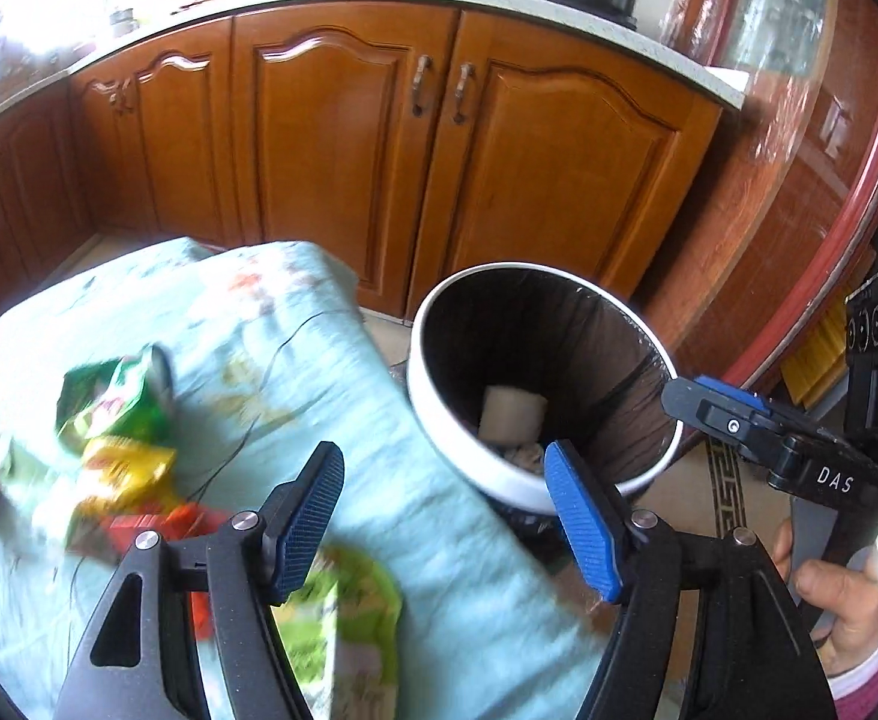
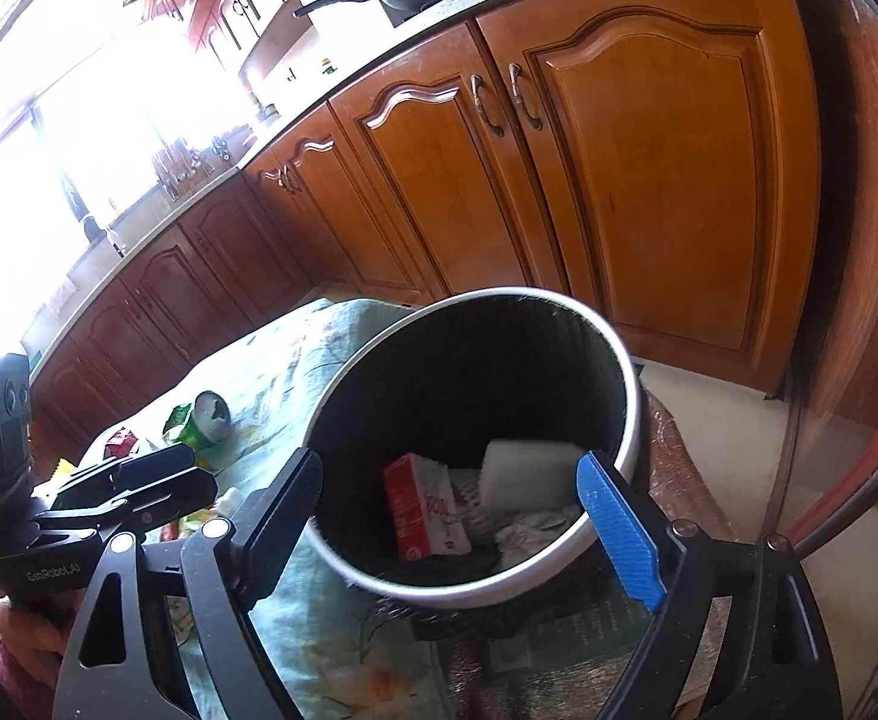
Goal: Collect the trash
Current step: 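Move both open tools back toward the orange snack bag on the table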
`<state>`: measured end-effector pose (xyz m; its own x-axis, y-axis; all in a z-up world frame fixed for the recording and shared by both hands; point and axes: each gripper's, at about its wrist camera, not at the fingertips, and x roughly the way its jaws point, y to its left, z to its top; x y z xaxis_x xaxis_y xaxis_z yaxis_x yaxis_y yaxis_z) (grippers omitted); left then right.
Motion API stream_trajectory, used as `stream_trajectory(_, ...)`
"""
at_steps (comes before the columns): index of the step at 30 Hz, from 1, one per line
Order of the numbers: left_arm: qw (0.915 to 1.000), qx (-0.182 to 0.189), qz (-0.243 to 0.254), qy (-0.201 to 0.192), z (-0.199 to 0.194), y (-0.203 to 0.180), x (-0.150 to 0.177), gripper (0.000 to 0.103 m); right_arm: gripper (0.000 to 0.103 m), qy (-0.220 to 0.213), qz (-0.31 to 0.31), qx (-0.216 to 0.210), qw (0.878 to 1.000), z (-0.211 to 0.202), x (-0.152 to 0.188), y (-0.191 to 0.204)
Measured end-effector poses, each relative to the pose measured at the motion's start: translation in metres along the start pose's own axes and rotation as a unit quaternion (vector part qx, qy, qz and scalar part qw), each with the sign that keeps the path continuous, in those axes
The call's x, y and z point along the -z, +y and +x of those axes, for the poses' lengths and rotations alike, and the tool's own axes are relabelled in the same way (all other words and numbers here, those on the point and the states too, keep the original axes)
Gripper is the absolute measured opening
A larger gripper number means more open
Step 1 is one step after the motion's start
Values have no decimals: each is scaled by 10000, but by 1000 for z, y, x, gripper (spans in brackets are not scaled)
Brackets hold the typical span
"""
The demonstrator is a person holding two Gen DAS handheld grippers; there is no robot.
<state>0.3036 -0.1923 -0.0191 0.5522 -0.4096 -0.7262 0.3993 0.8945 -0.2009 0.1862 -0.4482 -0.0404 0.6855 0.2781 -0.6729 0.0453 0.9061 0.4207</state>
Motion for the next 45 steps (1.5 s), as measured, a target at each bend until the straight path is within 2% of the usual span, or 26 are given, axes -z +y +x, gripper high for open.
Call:
stream_trajectory(12,9968,-335,-698,-178,-64,56,51,69,90,174,299,-424,9985,2,48,48)
stream_trajectory(24,9919,-491,-1166,-58,-83,103,78,69,90,413,188,-657,9968,11,76,96)
stream_trajectory(30,9924,-409,-1158,-14,-77,113,75,69,90,523,111,-706,9961,18,84,115)
stream_trajectory(42,9936,-117,-1027,460,-19,123,56,68,88,611,215,-677,9956,29,84,119)
stream_trajectory(43,9937,-115,-993,516,-14,122,55,65,87,626,238,-667,9955,30,84,118)
stream_trajectory(45,9948,-70,-896,472,-12,120,55,49,85,640,268,-651,9955,31,84,117)
